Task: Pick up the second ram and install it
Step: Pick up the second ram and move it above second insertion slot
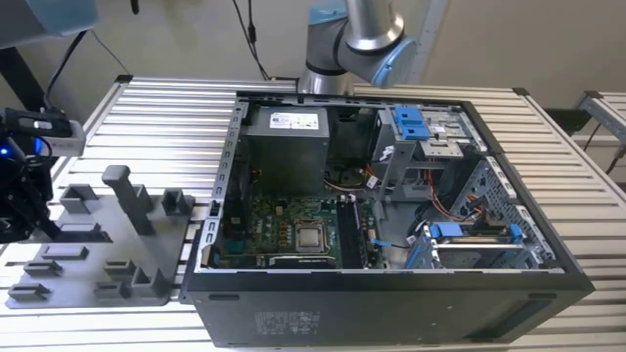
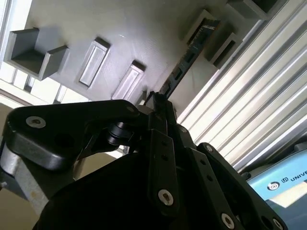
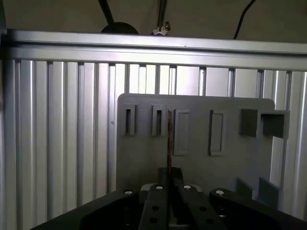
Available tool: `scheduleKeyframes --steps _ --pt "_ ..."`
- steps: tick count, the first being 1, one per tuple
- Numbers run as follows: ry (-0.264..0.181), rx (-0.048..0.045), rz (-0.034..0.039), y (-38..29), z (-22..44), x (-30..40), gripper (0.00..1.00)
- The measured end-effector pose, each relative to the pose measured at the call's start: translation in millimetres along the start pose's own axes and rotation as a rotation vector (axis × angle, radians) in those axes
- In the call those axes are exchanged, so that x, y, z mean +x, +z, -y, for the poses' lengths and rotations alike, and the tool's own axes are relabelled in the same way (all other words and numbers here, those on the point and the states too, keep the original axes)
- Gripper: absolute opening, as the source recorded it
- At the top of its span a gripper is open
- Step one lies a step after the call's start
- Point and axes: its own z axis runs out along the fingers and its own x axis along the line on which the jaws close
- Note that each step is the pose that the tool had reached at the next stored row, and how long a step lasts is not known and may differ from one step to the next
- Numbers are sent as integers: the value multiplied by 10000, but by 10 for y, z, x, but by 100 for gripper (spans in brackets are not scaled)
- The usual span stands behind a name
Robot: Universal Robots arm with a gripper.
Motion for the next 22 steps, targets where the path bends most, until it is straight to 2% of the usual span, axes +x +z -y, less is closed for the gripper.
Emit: scheduleKeyframes --steps 22 --pt "0 1 0 -199 -3 -8 14"
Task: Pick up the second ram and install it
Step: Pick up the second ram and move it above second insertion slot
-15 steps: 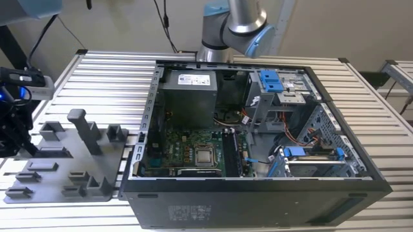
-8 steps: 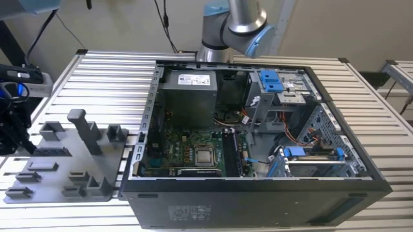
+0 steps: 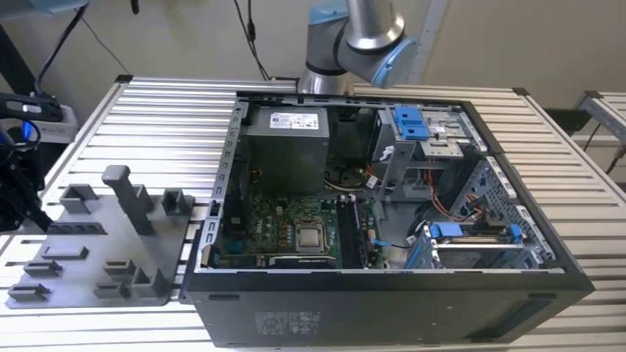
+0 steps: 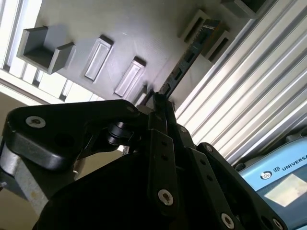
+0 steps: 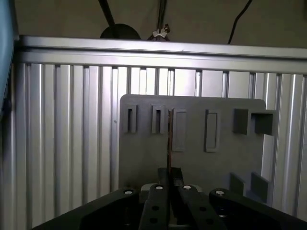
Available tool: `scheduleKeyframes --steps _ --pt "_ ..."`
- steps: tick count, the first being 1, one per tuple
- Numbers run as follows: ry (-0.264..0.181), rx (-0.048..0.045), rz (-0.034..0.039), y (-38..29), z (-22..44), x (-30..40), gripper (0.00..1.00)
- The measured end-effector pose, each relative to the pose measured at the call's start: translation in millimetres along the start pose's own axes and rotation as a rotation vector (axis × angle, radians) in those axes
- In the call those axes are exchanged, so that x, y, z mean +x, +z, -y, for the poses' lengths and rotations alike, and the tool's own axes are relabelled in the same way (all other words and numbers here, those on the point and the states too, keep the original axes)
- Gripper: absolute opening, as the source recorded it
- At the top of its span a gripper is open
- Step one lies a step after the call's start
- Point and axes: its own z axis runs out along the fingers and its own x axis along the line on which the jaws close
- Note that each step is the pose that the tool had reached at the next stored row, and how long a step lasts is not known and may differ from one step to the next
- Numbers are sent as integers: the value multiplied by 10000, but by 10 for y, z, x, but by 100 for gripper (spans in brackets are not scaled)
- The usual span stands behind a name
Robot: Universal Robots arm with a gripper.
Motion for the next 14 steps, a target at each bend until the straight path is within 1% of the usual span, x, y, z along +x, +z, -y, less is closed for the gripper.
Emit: scheduleKeyframes --steps 14 --pt "0 -1 0 -150 -2 -6 14"
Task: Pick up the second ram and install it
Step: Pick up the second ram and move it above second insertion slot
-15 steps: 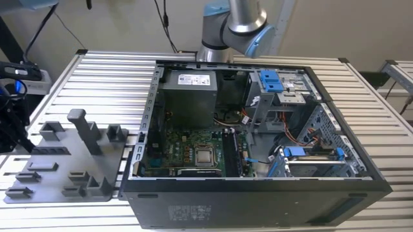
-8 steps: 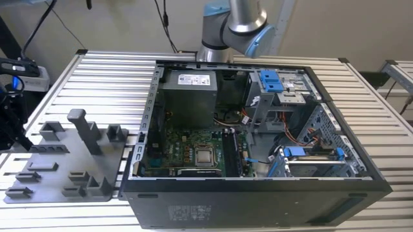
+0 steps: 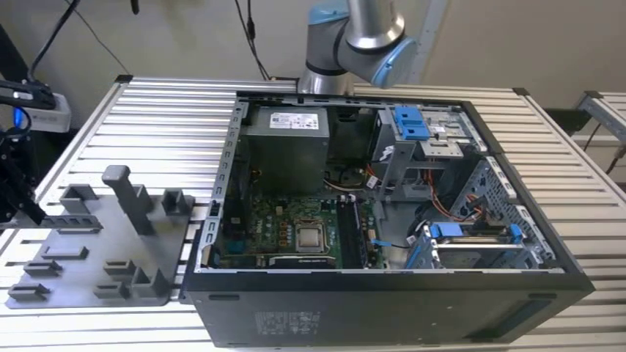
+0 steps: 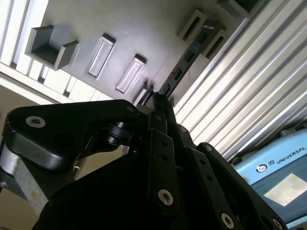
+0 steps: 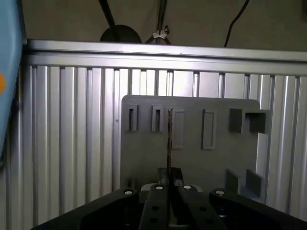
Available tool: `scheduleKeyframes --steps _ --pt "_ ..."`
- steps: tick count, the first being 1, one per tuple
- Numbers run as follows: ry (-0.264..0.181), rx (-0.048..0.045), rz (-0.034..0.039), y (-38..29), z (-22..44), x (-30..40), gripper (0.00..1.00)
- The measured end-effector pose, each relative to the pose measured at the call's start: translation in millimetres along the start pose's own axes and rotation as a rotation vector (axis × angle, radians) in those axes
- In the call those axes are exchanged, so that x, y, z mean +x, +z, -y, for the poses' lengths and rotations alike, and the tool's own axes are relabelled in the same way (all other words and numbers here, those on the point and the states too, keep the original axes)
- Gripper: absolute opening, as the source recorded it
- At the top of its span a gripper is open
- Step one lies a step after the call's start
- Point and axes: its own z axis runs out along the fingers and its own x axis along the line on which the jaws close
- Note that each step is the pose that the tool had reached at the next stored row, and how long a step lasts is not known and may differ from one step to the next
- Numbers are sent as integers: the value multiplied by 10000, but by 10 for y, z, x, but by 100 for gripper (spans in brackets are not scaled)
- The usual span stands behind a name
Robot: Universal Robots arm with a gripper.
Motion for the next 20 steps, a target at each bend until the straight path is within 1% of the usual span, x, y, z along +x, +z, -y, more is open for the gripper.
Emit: scheduleKeyframes --steps 13,20 --pt "1 0 0 -205 -3 -8 14" --pt "0 1 1 -303 -5 -12 14"
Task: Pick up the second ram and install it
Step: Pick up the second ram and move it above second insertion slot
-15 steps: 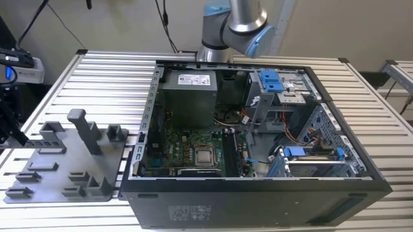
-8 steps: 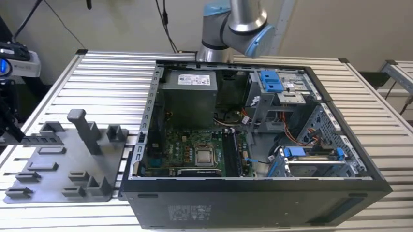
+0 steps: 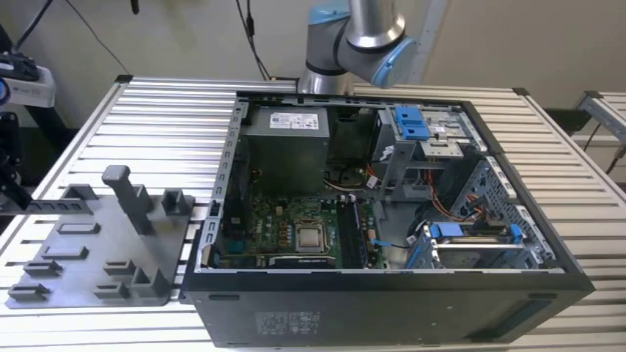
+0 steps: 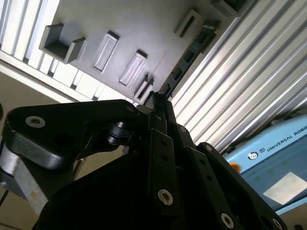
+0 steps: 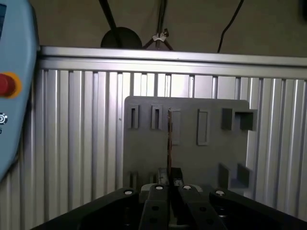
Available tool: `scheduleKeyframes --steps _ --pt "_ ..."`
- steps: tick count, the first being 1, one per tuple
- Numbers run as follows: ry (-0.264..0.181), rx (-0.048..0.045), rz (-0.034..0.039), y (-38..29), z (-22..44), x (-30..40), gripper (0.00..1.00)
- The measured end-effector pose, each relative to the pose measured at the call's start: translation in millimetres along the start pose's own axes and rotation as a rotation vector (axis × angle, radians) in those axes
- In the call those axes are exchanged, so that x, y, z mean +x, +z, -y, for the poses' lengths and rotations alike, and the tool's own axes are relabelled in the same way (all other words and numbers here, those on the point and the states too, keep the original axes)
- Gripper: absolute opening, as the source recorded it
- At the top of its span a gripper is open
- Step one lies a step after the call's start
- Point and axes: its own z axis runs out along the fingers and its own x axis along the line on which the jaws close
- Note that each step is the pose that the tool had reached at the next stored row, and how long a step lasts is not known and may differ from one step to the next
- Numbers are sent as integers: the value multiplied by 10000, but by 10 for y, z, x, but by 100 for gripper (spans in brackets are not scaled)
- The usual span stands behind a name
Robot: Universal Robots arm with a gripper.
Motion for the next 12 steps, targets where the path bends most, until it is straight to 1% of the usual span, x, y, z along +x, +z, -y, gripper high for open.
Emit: scheduleKeyframes --steps 12 --pt "0 0 0 -158 -2 -6 14"
